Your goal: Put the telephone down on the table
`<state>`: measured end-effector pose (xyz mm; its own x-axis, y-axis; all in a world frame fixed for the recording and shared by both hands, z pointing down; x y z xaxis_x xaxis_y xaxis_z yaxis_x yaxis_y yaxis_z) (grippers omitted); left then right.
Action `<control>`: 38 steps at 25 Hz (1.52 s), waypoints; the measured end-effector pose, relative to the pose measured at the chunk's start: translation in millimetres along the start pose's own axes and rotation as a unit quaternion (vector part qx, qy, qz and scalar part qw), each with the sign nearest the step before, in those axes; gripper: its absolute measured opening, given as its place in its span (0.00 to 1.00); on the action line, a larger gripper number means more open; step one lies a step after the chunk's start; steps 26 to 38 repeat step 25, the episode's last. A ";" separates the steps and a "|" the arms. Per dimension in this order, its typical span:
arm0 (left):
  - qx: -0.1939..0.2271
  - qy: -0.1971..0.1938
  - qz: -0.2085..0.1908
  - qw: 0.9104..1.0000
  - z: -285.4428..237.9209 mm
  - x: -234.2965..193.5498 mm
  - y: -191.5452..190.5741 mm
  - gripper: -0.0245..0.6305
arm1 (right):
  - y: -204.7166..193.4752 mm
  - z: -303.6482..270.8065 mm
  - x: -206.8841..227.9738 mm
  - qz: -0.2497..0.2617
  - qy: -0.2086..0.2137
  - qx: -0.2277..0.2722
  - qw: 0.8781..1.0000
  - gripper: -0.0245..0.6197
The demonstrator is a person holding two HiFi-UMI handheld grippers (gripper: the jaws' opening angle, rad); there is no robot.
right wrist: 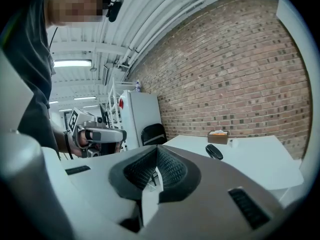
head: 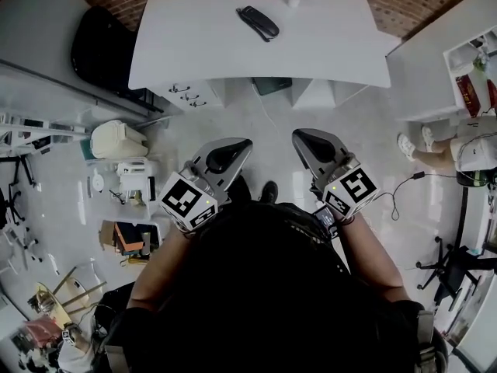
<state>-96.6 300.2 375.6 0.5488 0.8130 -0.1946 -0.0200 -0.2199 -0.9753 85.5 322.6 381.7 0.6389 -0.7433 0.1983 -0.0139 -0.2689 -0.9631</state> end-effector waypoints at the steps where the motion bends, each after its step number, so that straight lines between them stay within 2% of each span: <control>1: -0.001 -0.001 0.000 1.000 1.0 7.8 -2.8 0.05 | -1.7 5.2 -3.9 0.001 -0.002 0.001 1.000 0.06; 6: 0.000 0.000 -0.001 1.000 4.6 36.1 -6.0 0.05 | -6.1 25.9 -22.9 0.000 0.000 0.008 1.000 0.06; 15: 0.003 -0.003 -0.011 1.000 6.1 59.0 -5.6 0.05 | -8.6 42.9 -31.0 0.008 0.006 0.008 1.000 0.06; 38: -0.002 -0.001 -0.006 1.000 8.6 64.5 -12.2 0.05 | -12.2 46.4 -35.9 -0.003 0.012 0.012 1.000 0.06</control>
Point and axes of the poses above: the fingertips, and each gripper's own axes: z backward along the fingers, x to its right, y out of its top, the point moved 6 cm from there along z, backward along the fingers, and after that the axes turned 12 degrees about y, right-handed, at the moved point
